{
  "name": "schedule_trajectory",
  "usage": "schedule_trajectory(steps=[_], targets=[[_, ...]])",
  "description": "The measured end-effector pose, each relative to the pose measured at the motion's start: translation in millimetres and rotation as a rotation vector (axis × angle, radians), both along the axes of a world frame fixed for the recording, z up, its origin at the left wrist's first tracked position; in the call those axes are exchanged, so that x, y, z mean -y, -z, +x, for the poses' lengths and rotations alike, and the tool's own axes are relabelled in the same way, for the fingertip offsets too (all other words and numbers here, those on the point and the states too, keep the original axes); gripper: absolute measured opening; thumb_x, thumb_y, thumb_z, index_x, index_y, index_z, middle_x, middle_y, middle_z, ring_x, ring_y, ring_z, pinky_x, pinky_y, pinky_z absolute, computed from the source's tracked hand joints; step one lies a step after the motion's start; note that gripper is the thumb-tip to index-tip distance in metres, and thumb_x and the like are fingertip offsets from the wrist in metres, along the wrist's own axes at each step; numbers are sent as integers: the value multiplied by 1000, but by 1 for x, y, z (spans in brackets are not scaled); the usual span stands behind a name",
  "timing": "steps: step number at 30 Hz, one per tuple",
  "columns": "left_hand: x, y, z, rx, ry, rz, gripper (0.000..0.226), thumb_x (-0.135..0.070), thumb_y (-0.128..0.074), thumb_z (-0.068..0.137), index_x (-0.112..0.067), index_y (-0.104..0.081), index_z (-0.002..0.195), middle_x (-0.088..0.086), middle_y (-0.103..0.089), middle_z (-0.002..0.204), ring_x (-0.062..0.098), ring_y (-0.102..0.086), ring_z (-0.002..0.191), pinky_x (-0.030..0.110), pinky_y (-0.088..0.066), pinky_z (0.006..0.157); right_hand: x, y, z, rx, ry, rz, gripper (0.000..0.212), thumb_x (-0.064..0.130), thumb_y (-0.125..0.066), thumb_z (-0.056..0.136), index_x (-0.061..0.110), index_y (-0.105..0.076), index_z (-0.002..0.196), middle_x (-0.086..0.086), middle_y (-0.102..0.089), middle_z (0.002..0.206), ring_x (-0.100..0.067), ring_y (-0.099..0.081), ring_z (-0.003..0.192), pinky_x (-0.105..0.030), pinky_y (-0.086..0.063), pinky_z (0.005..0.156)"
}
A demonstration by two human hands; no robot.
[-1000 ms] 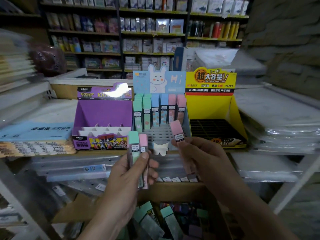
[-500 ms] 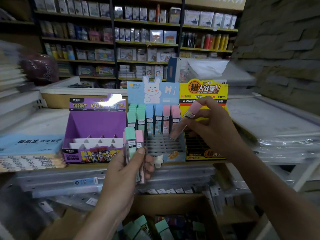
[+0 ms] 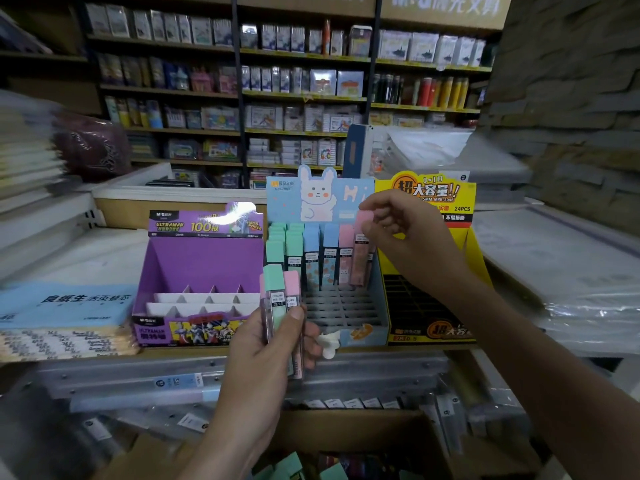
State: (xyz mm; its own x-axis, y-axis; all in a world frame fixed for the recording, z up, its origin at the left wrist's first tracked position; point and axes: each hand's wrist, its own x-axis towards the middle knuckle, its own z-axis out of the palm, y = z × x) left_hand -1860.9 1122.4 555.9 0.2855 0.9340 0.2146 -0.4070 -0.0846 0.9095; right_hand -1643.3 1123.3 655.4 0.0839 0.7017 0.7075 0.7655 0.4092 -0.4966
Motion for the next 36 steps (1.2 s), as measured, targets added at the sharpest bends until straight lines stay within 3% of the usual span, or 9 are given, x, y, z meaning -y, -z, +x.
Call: schedule_trajectory(steps=[3,11,16,27,32,36], targets=[[-2,0,0,3,4,-3,19,-32,-65,88,-19,-75,80,13,-70,76,22,-64,62,26,-51,51,-4,0,1,56,1,24,15,4,-71,89,8,-69,103,-4,-66,90,-14,-59,81,-26,-50,70],[-5,0,-1,-34,5,37,20,-33,-64,89,-22,-77,79,17,-71,73,24,-64,61,31,-49,52,-17,5,7,57,-39,16,9,21,-79,86,15,-75,91,5,-70,81,-16,-64,79,-25,-49,75],[-6,-1,-1,-35,16,37,20,-32,-64,89,-19,-77,80,18,-70,74,23,-64,62,29,-50,51,-17,0,12,113,-74,0,16,14,-78,85,11,-73,100,5,-69,83,-13,-63,77,-18,-50,72],[-3,-5,0,-35,13,37,19,-30,-63,88,-20,-76,78,17,-71,76,23,-64,61,28,-50,50,-23,11,12,95,-24,-5,6,12,-80,83,13,-75,86,4,-67,76,-17,-58,85,-31,-47,74],[-3,-4,0,-45,24,33,20,-33,-63,88,-23,-77,77,16,-72,74,22,-65,61,28,-51,51,-22,15,10,145,27,-9,9,16,-82,82,17,-74,84,2,-64,84,-24,-56,93,-44,-39,96],[-3,-4,0,-42,19,21,18,-34,-64,87,-24,-77,78,16,-72,76,23,-65,61,28,-51,51,-21,15,5,224,126,17,9,21,-81,83,20,-73,78,7,-54,91,-19,-45,97,-45,-36,93]])
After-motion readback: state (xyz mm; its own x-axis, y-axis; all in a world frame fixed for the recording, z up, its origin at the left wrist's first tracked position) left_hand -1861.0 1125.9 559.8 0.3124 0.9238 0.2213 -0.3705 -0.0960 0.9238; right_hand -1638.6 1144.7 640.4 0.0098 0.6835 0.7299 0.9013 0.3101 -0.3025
